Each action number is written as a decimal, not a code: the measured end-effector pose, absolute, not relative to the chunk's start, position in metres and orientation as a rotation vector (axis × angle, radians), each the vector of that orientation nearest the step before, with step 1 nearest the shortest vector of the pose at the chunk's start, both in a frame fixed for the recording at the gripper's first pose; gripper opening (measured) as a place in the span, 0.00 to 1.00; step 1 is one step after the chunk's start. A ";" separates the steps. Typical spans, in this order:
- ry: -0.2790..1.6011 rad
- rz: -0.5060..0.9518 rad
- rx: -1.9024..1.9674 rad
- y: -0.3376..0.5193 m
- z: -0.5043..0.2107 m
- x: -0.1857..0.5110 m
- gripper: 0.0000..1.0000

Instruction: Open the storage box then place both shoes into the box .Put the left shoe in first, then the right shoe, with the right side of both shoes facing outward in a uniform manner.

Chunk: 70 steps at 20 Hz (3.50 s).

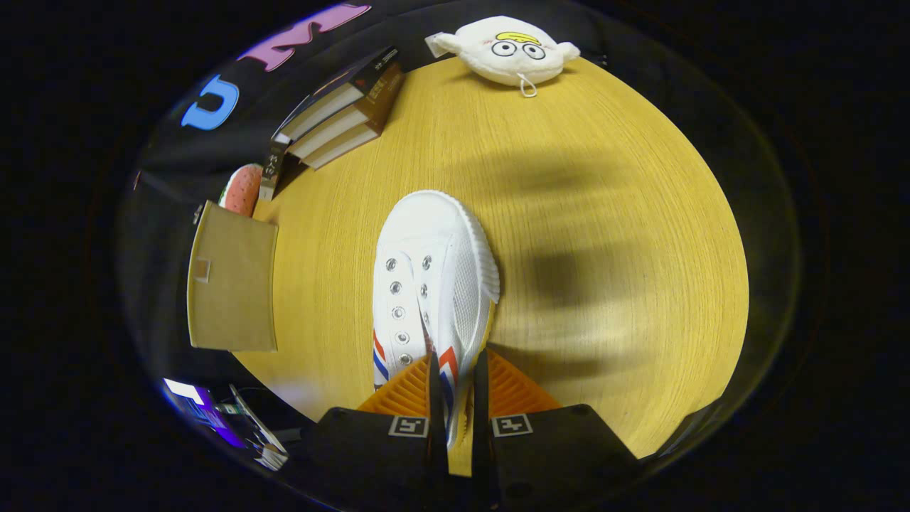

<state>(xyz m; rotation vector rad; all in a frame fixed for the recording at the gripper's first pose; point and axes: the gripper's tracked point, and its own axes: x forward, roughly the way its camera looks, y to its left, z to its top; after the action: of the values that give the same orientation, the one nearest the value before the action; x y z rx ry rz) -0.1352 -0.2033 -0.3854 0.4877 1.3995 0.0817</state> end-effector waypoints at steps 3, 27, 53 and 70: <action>1.386 0.085 0.519 -0.203 -0.381 -0.134 0.13; 1.123 0.328 0.809 0.018 -0.144 -0.040 0.12; 1.163 0.126 0.661 0.182 -0.242 -0.007 0.17; 0.707 0.044 0.272 0.020 -0.164 -0.027 0.99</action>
<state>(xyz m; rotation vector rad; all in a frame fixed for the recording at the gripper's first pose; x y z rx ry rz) -0.0267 0.0196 -0.1636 0.2719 0.7071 0.0438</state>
